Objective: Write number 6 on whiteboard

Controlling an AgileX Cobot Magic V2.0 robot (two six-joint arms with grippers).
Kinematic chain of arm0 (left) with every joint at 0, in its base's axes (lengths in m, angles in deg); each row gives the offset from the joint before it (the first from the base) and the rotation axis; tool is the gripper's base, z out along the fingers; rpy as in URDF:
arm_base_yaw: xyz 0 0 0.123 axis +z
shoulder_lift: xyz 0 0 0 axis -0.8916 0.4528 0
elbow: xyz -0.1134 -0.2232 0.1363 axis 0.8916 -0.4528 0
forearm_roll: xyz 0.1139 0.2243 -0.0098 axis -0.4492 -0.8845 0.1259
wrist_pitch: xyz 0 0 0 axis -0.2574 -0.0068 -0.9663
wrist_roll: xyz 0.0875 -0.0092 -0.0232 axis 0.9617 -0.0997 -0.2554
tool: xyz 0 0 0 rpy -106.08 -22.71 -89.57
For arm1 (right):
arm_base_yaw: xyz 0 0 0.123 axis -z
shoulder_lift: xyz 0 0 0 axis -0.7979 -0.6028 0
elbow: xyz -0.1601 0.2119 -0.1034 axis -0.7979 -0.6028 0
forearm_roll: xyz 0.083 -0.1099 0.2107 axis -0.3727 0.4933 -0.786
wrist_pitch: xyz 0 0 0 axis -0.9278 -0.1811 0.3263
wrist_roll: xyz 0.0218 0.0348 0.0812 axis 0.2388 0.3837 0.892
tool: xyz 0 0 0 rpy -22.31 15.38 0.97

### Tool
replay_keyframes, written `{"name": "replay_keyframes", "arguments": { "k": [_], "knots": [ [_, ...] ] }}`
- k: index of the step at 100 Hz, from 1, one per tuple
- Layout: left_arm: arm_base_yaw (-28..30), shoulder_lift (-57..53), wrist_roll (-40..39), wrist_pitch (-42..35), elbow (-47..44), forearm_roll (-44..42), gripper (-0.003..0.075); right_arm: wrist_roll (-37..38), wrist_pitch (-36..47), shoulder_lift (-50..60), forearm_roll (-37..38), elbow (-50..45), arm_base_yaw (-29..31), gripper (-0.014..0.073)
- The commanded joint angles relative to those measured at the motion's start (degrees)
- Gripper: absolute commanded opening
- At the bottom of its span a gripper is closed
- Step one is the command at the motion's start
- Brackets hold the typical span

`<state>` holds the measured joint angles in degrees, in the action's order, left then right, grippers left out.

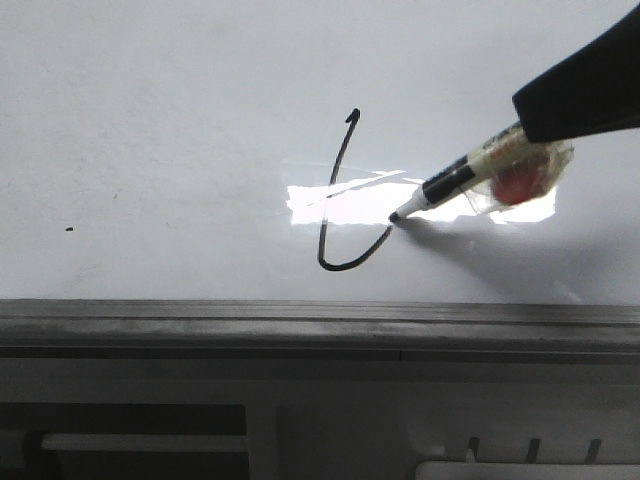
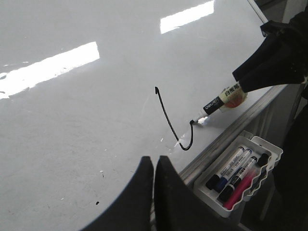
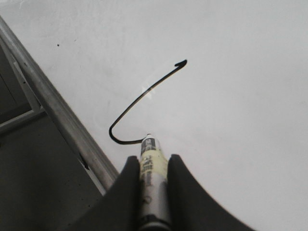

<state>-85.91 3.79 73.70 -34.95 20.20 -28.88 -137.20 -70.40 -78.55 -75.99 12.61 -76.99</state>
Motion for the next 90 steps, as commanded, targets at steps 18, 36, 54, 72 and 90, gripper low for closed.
{"name": "replay_keyframes", "arguments": {
  "k": [18, 36, 54, 72, 90],
  "knots": [
    [0.2, 0.3, -0.5, -2.6, 1.4, 2.4, -0.0019, -0.6, 6.0, -3.1, 2.0, 5.9, -0.6, -0.006],
    [0.2, 0.3, -0.5, -2.6, 1.4, 2.4, -0.0019, -0.6, 6.0, -6.2, 2.0, 6.1, -4.5, -0.006],
    [0.2, 0.3, -0.5, -2.6, 1.4, 2.4, -0.0019, -0.6, 8.9, -8.2, 2.0, 6.1, -8.0, -0.006],
    [0.2, 0.3, -0.5, -2.6, 1.4, 2.4, -0.0019, -0.6, 9.5, -7.9, 2.0, 6.1, -8.1, -0.006],
    [0.2, 0.3, -0.5, -2.5, 1.4, 2.4, -0.0019, -0.6, 7.0, -2.8, 2.0, 9.6, -10.8, -0.006]
  ]
}}
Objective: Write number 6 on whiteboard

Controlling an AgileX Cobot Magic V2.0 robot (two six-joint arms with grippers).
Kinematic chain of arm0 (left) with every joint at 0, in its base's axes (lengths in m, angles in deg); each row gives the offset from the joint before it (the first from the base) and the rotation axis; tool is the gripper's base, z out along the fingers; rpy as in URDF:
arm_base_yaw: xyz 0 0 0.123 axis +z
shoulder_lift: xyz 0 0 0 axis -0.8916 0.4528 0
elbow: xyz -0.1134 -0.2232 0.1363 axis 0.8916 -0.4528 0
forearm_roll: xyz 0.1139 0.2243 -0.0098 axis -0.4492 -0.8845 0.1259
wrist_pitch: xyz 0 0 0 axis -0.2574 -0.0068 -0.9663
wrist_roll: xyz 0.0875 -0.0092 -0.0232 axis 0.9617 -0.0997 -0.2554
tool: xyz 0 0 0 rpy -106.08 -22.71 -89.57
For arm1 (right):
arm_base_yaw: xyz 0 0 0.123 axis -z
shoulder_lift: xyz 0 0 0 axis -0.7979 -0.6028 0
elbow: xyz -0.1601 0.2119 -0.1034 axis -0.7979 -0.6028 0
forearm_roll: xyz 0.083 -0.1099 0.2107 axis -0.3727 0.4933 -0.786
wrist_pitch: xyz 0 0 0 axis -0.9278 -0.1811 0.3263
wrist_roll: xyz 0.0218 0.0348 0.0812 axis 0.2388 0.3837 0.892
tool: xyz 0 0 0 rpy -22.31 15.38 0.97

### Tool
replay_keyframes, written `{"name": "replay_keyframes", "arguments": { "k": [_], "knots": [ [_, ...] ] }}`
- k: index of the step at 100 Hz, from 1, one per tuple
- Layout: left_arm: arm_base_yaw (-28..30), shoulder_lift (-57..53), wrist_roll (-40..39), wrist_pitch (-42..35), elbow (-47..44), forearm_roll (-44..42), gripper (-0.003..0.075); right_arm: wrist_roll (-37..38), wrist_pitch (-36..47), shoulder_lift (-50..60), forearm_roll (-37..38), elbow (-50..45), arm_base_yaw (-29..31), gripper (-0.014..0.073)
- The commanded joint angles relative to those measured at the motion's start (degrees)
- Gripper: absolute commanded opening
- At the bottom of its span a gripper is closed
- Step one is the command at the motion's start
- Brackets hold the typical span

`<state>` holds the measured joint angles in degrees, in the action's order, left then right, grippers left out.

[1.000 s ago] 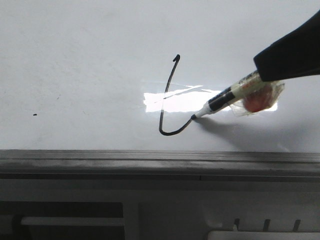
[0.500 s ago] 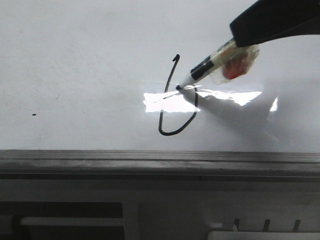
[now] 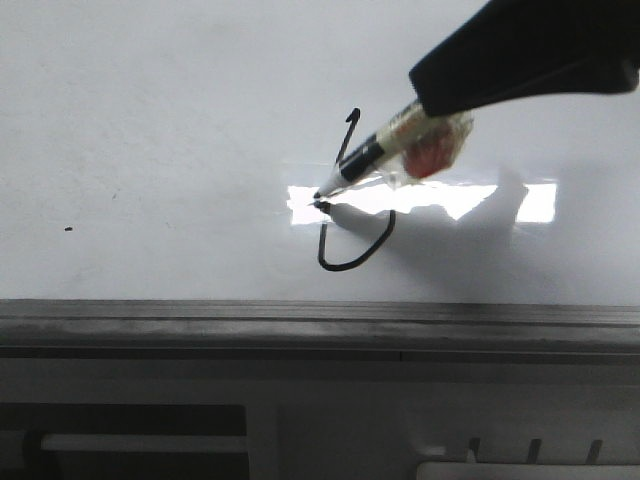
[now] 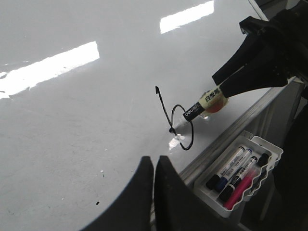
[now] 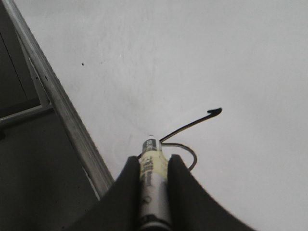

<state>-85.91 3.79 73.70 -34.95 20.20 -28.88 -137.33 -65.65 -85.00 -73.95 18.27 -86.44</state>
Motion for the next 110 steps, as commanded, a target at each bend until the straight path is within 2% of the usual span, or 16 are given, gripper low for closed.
{"name": "replay_keyframes", "arguments": {
  "k": [1, 17, 52, 59, 72, 76, 81, 94, 110],
  "knots": [
    [0.2, 0.3, -0.5, -2.5, 1.4, 2.4, -0.0019, -0.5, 2.0, 4.1, 0.0, 4.1, -1.5, -0.006],
    [0.2, 0.3, -0.5, -2.5, 1.4, 2.5, -0.0019, -0.6, 1.7, 8.7, 0.0, 7.7, -4.7, -0.0064],
    [0.2, 0.3, 0.1, -3.0, 1.4, 3.5, -0.0008, -0.6, 0.0, 10.2, 0.0, 8.2, -5.0, -0.0064],
    [0.2, 0.4, 0.3, -2.6, 1.4, 3.5, 0.0051, -0.6, -1.0, 9.6, 0.0, 8.2, -5.0, -0.0064],
    [0.2, 2.6, 1.4, -0.6, 1.5, 3.7, 0.0288, -0.6, -5.6, 7.3, 0.0, 8.2, -5.0, -0.0064],
    [0.2, 3.6, 1.6, 0.3, 1.8, 3.7, 0.0328, -0.6, -7.8, 6.1, 0.0, 8.2, -5.0, -0.0064],
    [0.1, 5.3, 2.9, 1.9, 2.4, 3.8, 0.0351, -0.6, -10.3, 4.4, 0.0, 8.2, -5.0, -0.0064],
    [-0.7, 11.4, 10.5, 8.7, 4.2, 4.5, 0.0351, -0.6, -15.9, 0.4, 0.0, 8.2, -5.0, -0.0064],
    [-3.5, 20.1, 17.7, 12.0, 6.9, 7.1, 0.0351, -0.6, -16.3, -1.6, 0.0, 8.2, -5.0, -0.0064]
  ]
}}
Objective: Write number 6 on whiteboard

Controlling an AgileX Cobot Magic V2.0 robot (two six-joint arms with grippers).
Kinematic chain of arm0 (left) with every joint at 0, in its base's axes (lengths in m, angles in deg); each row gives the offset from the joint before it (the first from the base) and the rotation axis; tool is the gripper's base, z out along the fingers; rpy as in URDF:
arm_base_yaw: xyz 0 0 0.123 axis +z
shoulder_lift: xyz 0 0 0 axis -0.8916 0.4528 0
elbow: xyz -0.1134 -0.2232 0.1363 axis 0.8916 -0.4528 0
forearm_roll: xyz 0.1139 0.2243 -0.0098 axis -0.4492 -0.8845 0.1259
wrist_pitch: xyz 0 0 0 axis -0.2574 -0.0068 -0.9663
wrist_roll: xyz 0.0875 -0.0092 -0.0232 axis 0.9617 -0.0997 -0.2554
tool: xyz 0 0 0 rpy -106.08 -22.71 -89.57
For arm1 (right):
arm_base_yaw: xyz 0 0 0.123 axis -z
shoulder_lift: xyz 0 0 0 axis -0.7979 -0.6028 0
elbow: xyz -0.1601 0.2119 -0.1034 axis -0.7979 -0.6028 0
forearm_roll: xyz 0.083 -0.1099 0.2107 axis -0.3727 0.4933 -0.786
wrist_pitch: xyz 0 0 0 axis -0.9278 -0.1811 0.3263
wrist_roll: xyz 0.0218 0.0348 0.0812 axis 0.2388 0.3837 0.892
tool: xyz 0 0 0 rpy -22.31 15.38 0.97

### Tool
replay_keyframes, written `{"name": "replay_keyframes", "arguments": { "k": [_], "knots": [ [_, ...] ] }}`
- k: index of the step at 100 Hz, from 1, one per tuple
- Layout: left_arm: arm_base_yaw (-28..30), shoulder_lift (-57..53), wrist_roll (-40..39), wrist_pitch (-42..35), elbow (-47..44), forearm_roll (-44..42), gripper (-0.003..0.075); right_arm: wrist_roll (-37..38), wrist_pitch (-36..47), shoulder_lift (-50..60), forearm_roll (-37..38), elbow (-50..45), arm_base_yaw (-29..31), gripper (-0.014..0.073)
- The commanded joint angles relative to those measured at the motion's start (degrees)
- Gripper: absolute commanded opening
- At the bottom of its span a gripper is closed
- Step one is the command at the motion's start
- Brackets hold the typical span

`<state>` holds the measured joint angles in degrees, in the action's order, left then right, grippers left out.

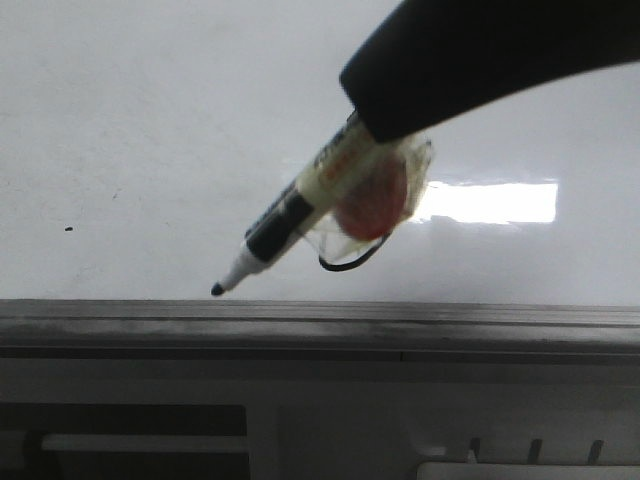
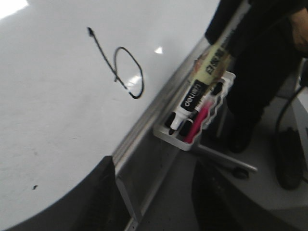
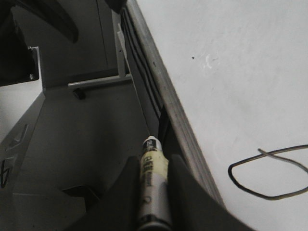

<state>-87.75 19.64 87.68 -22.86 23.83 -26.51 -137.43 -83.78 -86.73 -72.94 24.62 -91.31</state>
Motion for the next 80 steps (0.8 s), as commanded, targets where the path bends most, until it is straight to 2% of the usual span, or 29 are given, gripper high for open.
{"name": "replay_keyframes", "arguments": {
  "k": [1, 16, 37, 53, 59, 80],
  "knots": [
    [-2.0, 5.1, 4.0, 0.0, 3.6, 5.1, 0.0351, -0.5, 1.8, 0.1, -1.0, 1.9, -0.1, -0.0064],
    [-7.4, 12.7, 7.2, -0.1, 8.3, 6.5, 0.0352, -0.5, 1.2, 0.1, -1.0, 1.9, -0.1, -0.0064],
    [-14.6, 22.5, 7.2, -0.1, 15.0, 6.1, 0.0351, -0.5, 0.3, 0.1, -1.0, 1.9, -0.1, -0.0064],
    [-15.7, 26.8, 7.3, 0.5, 17.7, 6.0, 0.0351, -0.5, 0.1, 0.1, -1.0, 1.9, -0.1, -0.0064],
    [-15.7, 27.5, 10.0, 2.3, 18.1, 5.7, 0.0353, -0.5, 0.1, 0.1, -1.0, 1.9, -0.1, -0.0064],
    [-15.7, 28.0, 12.6, 4.4, 18.5, 1.6, 0.0412, -0.8, 0.1, 0.1, -1.0, 1.9, -0.1, -0.0064]
  ]
}}
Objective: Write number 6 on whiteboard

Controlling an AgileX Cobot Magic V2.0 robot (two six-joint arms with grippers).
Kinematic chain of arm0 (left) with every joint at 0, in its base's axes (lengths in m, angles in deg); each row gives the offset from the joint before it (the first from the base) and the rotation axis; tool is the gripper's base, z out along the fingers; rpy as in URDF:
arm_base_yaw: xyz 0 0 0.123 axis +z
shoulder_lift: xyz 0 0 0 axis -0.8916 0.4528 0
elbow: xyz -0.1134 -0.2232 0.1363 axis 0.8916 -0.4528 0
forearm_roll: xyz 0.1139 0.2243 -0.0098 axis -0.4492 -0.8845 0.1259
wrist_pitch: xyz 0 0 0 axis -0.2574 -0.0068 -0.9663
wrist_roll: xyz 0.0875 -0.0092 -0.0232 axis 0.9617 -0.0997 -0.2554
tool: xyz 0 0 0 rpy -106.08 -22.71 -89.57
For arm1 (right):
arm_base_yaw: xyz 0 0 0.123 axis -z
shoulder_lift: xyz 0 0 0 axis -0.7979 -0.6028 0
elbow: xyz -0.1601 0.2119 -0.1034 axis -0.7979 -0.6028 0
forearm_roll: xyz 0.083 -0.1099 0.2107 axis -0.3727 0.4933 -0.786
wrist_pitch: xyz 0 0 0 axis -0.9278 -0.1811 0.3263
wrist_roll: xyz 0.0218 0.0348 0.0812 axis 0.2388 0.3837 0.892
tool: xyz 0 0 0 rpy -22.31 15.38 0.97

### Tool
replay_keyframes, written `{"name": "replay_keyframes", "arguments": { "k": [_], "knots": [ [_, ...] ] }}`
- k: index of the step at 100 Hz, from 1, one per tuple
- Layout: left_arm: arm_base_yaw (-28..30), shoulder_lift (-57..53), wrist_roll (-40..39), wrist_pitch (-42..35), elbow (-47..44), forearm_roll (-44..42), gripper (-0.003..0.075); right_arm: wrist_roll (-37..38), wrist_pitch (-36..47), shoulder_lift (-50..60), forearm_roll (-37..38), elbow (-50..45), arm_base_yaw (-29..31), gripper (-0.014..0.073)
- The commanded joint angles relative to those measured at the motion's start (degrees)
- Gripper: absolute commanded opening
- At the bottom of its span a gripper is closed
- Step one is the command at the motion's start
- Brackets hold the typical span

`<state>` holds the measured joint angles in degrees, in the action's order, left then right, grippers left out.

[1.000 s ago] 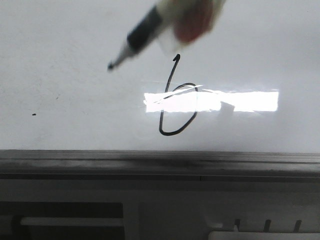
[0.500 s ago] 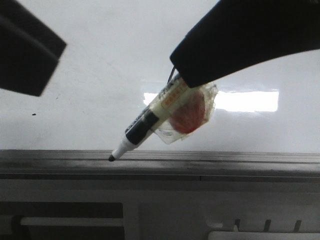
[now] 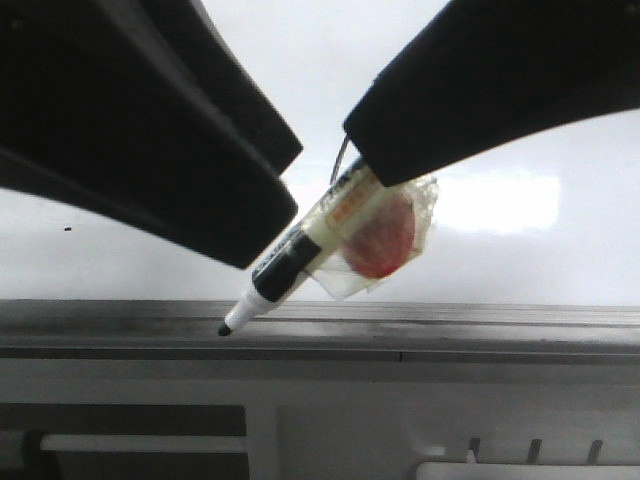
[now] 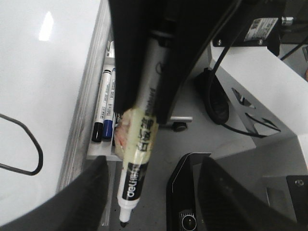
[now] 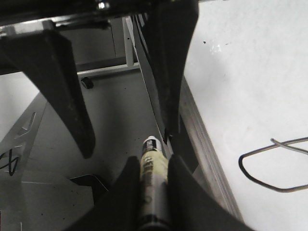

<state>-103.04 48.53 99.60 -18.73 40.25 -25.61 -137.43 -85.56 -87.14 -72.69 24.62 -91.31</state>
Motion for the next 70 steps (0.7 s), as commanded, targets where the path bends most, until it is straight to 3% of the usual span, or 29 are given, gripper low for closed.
{"name": "replay_keyframes", "arguments": {
  "k": [1, 70],
  "knots": [
    [-0.4, -0.9, 0.7, 0.2, 2.1, 0.4, 0.0412, -1.0, 1.8, 0.5, -1.3, 1.9, -0.1, -0.0064],
    [-0.4, -0.9, 3.9, -5.8, 2.1, -2.0, 0.0412, -5.4, 7.3, 0.5, -1.3, 1.9, -0.1, -0.0064]
  ]
}}
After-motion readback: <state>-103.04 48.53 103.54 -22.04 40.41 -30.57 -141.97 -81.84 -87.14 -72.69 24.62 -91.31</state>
